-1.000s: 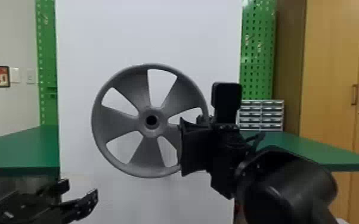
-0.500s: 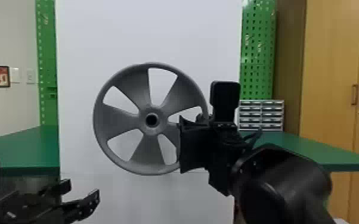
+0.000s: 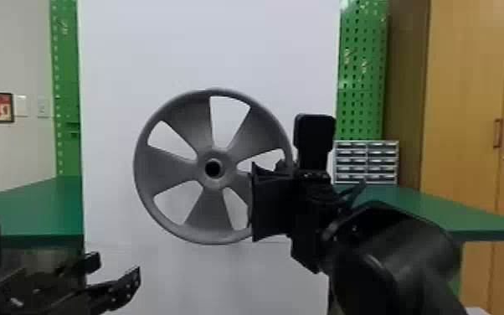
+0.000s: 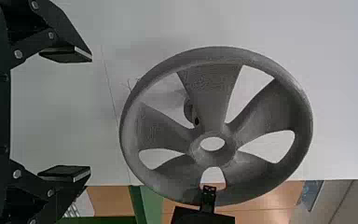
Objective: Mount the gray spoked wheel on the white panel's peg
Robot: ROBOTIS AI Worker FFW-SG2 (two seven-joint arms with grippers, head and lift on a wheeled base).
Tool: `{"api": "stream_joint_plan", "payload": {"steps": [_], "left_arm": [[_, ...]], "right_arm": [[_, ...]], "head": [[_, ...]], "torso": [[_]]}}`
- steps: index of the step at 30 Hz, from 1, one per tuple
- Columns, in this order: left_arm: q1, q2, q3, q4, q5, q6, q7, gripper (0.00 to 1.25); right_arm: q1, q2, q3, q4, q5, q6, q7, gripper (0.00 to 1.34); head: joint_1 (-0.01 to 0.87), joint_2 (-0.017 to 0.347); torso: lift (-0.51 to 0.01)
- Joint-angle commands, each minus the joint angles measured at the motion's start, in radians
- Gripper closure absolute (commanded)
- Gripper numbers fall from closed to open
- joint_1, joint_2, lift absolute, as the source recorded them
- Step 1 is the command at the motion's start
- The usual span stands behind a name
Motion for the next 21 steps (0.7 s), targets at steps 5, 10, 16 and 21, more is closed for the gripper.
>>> {"api": "stream_joint_plan", "payload": {"steps": [5,10,16,21], "left_arm": [[-0.002,0.0,-0.003,0.002,0.0,0.0,0.0,0.4],[-0.004,0.002,-0.006,0.002,0.0,0.0,0.0,0.4],[-0.004,0.003,-0.008,0.003,0.0,0.0,0.0,0.4],[-0.007,0.005,-0.009,0.003,0.002,0.0,-0.001,0.4]], "right_arm": [[-0.011,0.002,0.009,0.02,-0.011,-0.004,-0.001,1.21],[-0.015,0.005,0.016,0.031,-0.013,-0.007,-0.001,1.21],[-0.021,0.005,0.029,0.046,-0.014,-0.01,-0.003,1.21],[-0.023,0.003,0.029,0.053,-0.014,-0.012,-0.011,1.21]], "head": [[0.091,-0.008],[0.091,-0.008],[0.091,-0.008],[0.091,-0.008]], "torso": [[-0.483],[-0.483],[-0.483],[-0.483]]}}
